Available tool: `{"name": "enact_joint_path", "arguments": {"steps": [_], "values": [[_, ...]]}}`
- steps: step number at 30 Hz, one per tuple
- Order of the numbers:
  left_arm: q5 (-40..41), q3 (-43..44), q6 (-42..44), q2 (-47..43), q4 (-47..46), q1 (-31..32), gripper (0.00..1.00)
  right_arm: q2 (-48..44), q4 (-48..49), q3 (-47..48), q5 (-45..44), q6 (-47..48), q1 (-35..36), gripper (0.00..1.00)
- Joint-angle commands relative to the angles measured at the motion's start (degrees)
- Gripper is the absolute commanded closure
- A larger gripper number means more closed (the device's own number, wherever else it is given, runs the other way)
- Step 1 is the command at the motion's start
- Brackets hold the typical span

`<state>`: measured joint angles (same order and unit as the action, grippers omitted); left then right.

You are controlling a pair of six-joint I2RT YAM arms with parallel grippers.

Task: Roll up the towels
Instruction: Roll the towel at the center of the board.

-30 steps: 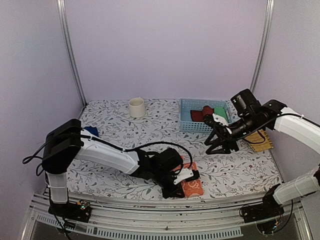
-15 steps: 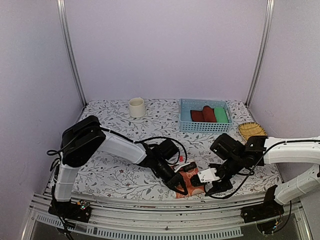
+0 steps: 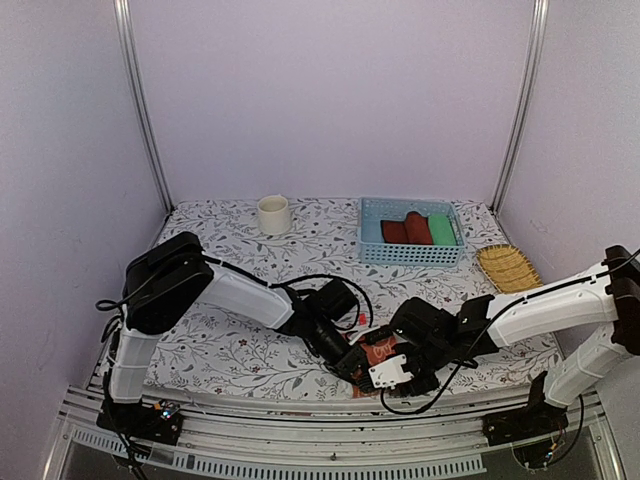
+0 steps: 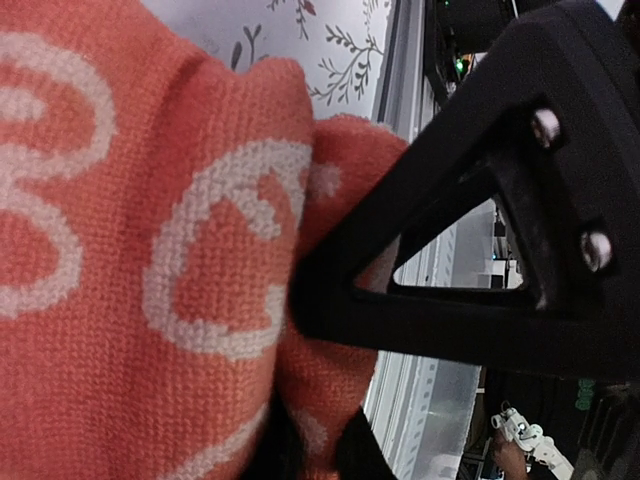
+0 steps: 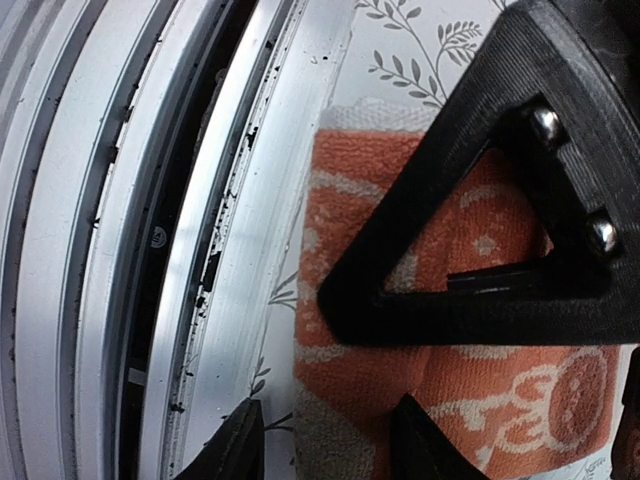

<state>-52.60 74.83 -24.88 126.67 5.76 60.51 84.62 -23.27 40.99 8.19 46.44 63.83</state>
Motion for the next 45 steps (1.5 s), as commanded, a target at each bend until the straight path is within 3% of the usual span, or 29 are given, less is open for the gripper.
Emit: {"name": "enact_joint_path", "arguments": {"steps": [1,5,7,11,14,17,20,25,28,35,45], "values": [[1.61,-1.61,-0.8,2.27,2.2,0.02,0.93,2.59,3.56,-1.0,-1.75,0.1,0.54,0.66],[3.85,-2.17,2.27,-0.2,2.93,-0.02,0.83,4.04,2.22,-0.89,-0.6,0.61,0.51,0.8],[9.29,-4.56,4.93,-4.71,2.35,0.21,0.72,4.76,-0.33,-0.11,2.45,0.69,0.51,0.87],[22.17,-16.33,5.12,-18.36,-4.41,0.12,0.57,5.11,-5.94,1.66,9.92,-0.31,0.16,0.92],[34.26,-26.09,5.71,-28.76,-10.67,2.15,0.52,6.29,-9.59,3.47,16.0,-0.55,-1.99,0.94],[49.1,-34.85,8.71,-38.71,-16.73,8.3,0.49,9.82,-14.1,6.89,22.61,-0.42,-6.38,0.94],[58.61,-37.75,12.1,-43.23,-18.4,13.8,0.5,15.78,-18.13,11.81,27.7,0.97,-11.35,0.94],[70.12,-34.07,20.45,-40.89,-15.12,20.27,0.55,28.81,-27.65,22.24,32.97,3.63,-18.46,0.94],[71.27,-29.61,26.94,-35.44,-12.75,22.76,0.58,35.34,-33.26,27.47,36.51,5.57,-20.79,0.95],[76.35,-19.2,36.59,-23.57,-8.33,23.95,0.55,40.24,-36.68,31.54,39.0,7.23,-21.95,0.95],[69.58,-14.65,42.44,-16.52,-6.43,20.62,0.59,40.71,-36.63,31.75,39.12,6.66,-21.95,0.95]]}}
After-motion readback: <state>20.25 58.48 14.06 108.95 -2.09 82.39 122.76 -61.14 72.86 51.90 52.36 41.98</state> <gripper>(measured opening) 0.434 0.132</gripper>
